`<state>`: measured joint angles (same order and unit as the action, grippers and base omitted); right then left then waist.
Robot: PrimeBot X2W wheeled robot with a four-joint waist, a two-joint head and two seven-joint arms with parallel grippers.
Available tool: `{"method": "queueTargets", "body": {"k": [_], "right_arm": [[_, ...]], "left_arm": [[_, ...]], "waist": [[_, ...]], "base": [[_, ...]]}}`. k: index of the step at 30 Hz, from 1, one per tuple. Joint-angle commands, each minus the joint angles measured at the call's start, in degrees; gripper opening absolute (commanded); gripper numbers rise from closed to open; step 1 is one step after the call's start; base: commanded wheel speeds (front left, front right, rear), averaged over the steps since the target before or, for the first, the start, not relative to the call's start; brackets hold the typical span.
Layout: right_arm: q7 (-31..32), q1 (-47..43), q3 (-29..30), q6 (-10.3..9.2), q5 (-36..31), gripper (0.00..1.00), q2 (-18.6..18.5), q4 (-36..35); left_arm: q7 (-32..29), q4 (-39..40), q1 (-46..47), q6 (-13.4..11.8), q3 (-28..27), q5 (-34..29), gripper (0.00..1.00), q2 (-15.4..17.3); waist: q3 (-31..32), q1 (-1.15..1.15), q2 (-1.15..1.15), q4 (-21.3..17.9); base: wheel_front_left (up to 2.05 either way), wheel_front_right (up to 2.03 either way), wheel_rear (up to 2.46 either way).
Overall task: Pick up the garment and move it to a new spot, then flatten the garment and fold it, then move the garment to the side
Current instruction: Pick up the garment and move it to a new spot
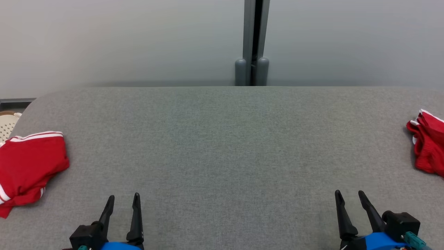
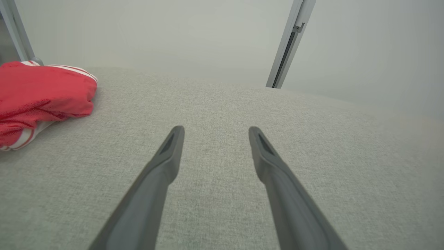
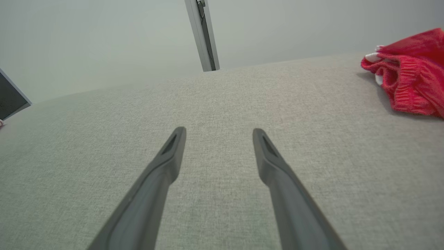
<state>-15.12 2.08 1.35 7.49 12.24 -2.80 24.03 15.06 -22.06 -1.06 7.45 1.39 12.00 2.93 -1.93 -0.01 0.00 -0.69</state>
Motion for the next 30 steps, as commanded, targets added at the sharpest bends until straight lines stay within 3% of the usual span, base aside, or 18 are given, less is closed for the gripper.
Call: {"method": "queueTargets", "body": {"k": [1, 5, 13, 19, 25, 30], "right_arm": [[0.0, -0.1, 0.1, 0.00, -0.2, 1.00, -0.2, -0.3], [0.0, 0.7, -0.1, 0.00, -0.5, 1.00, -0.2, -0.5], [0.0, 2.0, -1.4, 0.00, -1.1, 1.00, -0.3, -0.2], [0.0, 3.3, -3.7, 0.00, -1.6, 1.00, -0.3, 0.4], [0.0, 4.0, -5.8, 0.00, -1.7, 1.00, -0.3, 0.9], [0.0, 3.9, -6.7, 0.00, -1.8, 1.00, -0.3, 0.9]], "left_arm": [[0.2, 0.2, 1.2, 0.1, -0.2, -0.4, 1.00, 0.1], [0.2, -0.7, 2.4, 0.1, -0.5, -0.6, 1.00, 0.1], [0.2, -2.4, 3.2, 0.0, -2.6, 1.0, 1.00, 0.0], [0.2, -3.7, 1.8, -1.2, -5.1, 3.2, 1.00, -0.1], [0.2, -4.1, 0.0, -2.3, -7.6, 4.6, 1.00, 0.0], [0.2, -3.7, -0.1, -2.7, -9.0, 5.2, 1.00, 0.0]], "waist": [[-0.7, 0.01, 0.00, 1.0], [-2.0, 0.01, 0.00, 5.0], [-4.2, 0.01, 0.00, 16.6], [-4.4, 0.01, 0.00, 23.8], [-4.1, 0.01, 0.00, 27.4], [-4.2, 0.01, 0.00, 27.5]], "base": [[0.00, 0.00, 0.00], [0.00, 0.00, 0.00], [0.00, 0.00, 0.00], [0.00, 0.00, 0.00], [0.00, 0.00, 0.00], [0.00, 0.00, 0.00]]}}
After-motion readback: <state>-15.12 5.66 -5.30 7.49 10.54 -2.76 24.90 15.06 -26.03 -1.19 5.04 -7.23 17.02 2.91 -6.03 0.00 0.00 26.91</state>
